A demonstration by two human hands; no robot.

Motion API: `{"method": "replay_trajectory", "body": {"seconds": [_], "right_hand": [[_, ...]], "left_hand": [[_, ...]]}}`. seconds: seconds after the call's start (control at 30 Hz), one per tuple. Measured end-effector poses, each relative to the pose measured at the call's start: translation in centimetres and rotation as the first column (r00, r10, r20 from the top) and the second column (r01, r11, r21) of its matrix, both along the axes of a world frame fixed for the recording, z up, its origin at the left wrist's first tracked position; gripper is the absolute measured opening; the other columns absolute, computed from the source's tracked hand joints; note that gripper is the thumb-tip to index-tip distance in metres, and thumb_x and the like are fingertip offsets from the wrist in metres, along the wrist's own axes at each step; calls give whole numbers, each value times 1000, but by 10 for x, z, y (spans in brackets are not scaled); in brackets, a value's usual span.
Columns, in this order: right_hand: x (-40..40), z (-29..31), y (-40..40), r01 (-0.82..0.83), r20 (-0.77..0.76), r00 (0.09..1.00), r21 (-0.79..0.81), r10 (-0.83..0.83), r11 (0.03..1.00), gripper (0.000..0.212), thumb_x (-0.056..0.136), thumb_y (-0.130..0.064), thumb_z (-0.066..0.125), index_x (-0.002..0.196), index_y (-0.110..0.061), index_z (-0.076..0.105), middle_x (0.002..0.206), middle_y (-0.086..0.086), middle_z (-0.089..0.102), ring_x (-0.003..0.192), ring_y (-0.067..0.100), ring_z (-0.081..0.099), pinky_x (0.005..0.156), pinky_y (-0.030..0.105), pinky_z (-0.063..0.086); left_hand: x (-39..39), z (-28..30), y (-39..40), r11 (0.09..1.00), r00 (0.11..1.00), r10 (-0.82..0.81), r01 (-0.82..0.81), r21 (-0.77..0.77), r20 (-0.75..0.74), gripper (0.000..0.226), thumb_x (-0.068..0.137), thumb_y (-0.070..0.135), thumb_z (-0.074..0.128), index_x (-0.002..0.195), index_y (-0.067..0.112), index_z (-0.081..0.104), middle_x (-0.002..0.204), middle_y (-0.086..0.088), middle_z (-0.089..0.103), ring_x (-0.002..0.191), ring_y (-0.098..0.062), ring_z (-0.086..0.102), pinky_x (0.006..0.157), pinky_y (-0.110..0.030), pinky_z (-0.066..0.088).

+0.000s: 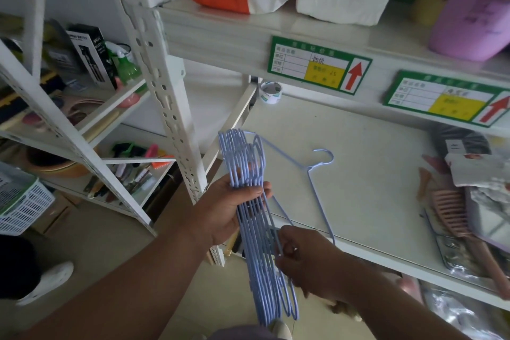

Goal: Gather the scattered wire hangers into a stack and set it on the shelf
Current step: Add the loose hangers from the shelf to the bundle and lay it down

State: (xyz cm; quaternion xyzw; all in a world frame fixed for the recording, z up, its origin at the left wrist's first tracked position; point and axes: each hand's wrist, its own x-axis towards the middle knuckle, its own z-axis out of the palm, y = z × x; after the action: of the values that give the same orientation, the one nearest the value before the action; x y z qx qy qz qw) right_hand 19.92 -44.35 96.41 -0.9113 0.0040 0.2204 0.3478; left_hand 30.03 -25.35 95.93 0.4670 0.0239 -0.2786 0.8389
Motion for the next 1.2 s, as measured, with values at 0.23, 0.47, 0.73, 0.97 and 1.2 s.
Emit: {"method": "replay_trajectory", "body": {"seconds": [0.23, 0.47, 0.73, 0.97, 1.2], "right_hand": [[10, -17, 7, 54, 5, 999, 89, -54, 995, 6, 94, -41, 68, 95, -41, 62, 81, -10, 67, 65, 2, 61, 58, 17, 46], [16, -34, 21, 317, -305, 934, 463, -187, 828, 19, 95, -31, 65, 106, -22, 78, 108, 16, 78, 109, 42, 71, 101, 56, 57], [21, -38, 23, 269, -333, 935, 451, -119, 851, 17, 93, -27, 71, 105, -17, 78, 112, 26, 73, 101, 45, 71, 100, 63, 54], [41, -35, 9, 463, -177, 886, 330, -428, 822, 40, 99, -49, 60, 87, -14, 76, 80, 6, 78, 69, 20, 69, 68, 40, 55], [100, -62, -74, 479, 274, 874, -340, -402, 809, 43, 83, -26, 76, 121, -10, 65, 118, 17, 65, 107, 38, 66, 93, 36, 52]], "left_hand": [[0, -4, 0, 999, 1000, 24, -24, 31, -8, 29, 73, 5, 75, 102, 8, 77, 96, -15, 75, 94, -29, 77, 89, -42, 58], [0, -6, 3, 999, 999, 42, -41, 16, -32, 29, 76, -2, 79, 102, 9, 81, 110, -20, 73, 101, -28, 76, 80, -34, 62], [1, -9, 4, 998, 995, 47, -51, -42, -88, 33, 76, 8, 80, 108, 4, 76, 114, -24, 72, 107, -34, 75, 86, -38, 61], [2, -9, 6, 1000, 999, 14, -15, -22, -45, 30, 74, 15, 83, 103, 8, 79, 108, -19, 74, 107, -32, 74, 92, -43, 60], [2, -10, 6, 1000, 999, 20, -20, 8, -48, 28, 72, 16, 84, 99, 12, 80, 103, -17, 76, 105, -31, 75, 95, -46, 55]]}}
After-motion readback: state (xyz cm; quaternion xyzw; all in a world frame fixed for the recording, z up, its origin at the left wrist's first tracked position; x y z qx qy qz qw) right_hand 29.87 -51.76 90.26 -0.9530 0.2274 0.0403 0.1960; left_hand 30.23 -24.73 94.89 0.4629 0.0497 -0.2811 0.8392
